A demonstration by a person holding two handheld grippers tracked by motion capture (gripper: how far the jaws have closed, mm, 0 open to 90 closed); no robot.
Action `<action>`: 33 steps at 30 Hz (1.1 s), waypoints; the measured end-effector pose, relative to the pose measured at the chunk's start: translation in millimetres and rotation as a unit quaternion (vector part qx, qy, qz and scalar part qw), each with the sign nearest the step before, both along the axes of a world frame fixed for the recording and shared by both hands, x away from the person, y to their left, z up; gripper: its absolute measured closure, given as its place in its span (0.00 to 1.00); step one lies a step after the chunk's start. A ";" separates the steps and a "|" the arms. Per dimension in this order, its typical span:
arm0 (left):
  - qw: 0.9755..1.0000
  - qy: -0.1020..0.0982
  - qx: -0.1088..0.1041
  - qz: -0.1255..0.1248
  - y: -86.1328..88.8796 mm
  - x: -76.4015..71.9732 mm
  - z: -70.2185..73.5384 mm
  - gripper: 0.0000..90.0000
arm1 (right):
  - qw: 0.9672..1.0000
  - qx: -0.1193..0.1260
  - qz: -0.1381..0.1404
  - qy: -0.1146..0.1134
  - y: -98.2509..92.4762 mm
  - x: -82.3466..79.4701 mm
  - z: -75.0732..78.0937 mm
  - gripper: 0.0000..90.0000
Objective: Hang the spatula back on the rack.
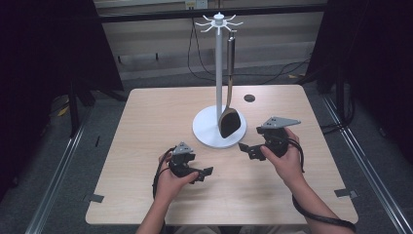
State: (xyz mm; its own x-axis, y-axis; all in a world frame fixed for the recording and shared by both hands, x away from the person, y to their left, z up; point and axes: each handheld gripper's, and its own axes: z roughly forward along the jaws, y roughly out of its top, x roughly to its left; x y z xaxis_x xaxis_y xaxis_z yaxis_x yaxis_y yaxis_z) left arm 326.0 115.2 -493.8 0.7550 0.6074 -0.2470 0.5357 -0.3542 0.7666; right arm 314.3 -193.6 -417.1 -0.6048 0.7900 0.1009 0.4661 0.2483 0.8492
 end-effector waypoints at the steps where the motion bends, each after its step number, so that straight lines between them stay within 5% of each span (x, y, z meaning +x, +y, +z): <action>1: 1.000 0.000 0.000 0.000 0.0 0.0 0.0 0.07 | 1.000 0.000 0.000 0.000 0.0 0.0 0.0 0.08; 33: 1.000 0.000 -0.002 -0.001 0.1 -0.3 -0.6 0.06 | 1.000 -0.018 0.005 0.012 -33.9 -33.8 -33.1 0.08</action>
State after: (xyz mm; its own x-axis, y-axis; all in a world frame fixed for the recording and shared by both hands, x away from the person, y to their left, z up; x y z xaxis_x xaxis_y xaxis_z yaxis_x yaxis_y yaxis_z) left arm 325.6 115.4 -494.3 0.7564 0.6044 -0.2502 0.5352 -0.3521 0.7678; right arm 280.5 -227.5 -450.1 -0.6105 0.7872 0.0871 0.4832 0.2830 0.8285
